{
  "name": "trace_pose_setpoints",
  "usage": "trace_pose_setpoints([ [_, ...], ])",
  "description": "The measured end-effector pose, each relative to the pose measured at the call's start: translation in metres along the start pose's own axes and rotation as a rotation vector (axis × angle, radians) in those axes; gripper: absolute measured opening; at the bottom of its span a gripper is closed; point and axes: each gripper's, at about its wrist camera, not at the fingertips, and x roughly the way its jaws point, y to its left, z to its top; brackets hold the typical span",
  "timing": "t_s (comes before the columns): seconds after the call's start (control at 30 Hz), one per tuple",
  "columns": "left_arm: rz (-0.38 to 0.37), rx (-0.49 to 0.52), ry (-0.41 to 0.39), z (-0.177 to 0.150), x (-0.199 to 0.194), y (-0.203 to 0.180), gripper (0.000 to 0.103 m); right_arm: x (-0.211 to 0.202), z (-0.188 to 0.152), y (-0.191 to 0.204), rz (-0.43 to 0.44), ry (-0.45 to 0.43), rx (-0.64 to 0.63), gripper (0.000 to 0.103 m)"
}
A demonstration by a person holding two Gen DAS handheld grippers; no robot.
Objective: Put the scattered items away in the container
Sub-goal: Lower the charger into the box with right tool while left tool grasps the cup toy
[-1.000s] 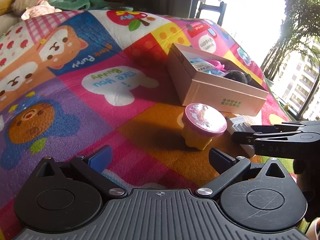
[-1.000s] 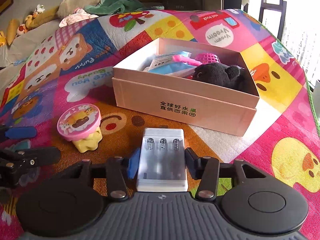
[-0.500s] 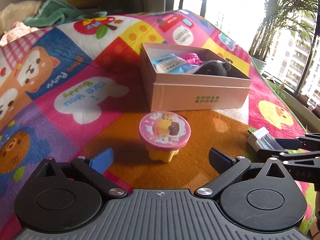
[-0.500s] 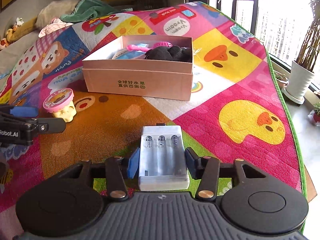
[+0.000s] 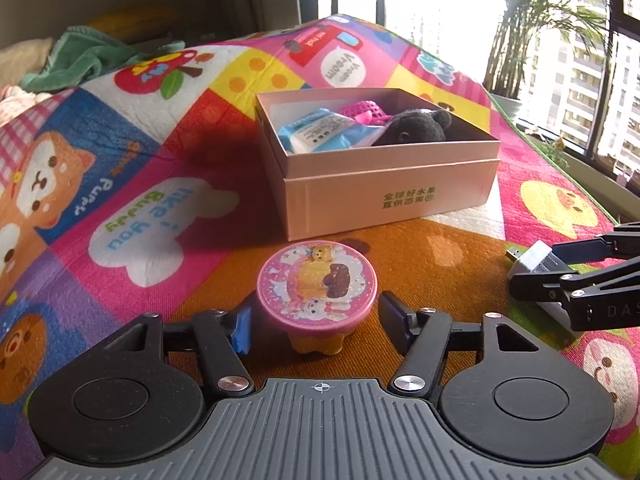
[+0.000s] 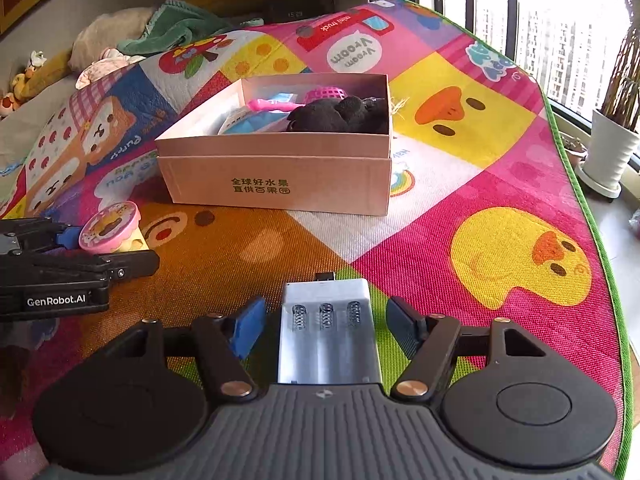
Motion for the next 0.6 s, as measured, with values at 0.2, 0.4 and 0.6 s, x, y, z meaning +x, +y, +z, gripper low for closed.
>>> trace_pose_setpoints([
  [0.2,0.015,0.026,-0.043,0.003,-0.022,0.0,0.049,-0.016,-0.001,0.004,-0.002,-0.001,-0.041,0.047],
  [0.4,-0.012,0.055,-0.163,0.022,-0.063,-0.01,0.049,-0.064,0.018,-0.002,0.028,-0.104,-0.019,0.047],
  [0.6,-0.04,0.111,-0.293,0.049,-0.096,-0.022,0.049,-0.115,0.054,-0.009,0.045,-0.272,-0.027,0.047],
])
